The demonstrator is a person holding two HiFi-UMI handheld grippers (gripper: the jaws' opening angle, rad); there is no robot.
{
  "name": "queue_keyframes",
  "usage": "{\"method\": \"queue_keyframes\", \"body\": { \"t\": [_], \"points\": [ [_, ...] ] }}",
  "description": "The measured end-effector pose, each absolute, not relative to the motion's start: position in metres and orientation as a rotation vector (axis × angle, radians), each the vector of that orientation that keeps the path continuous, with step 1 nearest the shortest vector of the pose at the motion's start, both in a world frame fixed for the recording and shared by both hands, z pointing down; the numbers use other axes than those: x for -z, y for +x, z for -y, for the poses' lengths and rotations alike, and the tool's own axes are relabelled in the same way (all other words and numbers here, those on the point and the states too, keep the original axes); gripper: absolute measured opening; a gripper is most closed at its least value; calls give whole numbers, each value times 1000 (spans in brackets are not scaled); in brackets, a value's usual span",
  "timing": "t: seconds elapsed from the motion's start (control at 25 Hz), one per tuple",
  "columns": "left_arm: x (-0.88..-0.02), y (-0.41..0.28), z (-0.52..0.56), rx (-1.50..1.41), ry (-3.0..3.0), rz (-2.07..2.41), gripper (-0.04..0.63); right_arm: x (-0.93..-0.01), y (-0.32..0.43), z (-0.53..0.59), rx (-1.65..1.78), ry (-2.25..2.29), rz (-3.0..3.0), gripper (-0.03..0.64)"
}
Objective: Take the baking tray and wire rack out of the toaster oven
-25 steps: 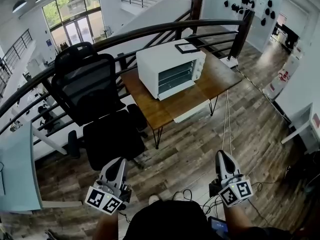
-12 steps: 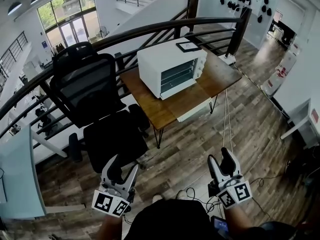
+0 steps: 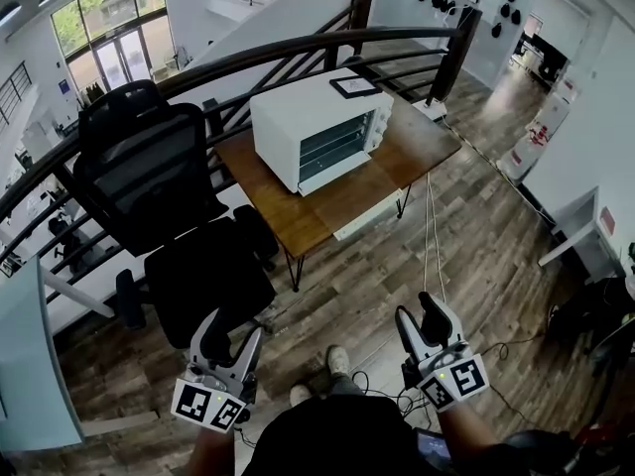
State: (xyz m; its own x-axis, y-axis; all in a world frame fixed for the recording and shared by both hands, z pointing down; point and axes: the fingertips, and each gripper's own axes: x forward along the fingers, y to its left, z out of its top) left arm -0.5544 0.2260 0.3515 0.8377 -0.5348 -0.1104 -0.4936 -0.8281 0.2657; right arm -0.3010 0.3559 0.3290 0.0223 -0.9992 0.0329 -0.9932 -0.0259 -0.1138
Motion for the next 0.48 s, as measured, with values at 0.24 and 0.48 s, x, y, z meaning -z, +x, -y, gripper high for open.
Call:
{"method": "queue_keyframes", "body": {
  "t": [0.24,0.48],
  "points": [
    [-356,-531,-201,239,2816,807,285,-334,-276,-327,133,-2201,-2171,192],
    [-350,-501,-168,216,2839,875,284,-345,-244,-269,68,-2178,-2269,183]
  ]
}}
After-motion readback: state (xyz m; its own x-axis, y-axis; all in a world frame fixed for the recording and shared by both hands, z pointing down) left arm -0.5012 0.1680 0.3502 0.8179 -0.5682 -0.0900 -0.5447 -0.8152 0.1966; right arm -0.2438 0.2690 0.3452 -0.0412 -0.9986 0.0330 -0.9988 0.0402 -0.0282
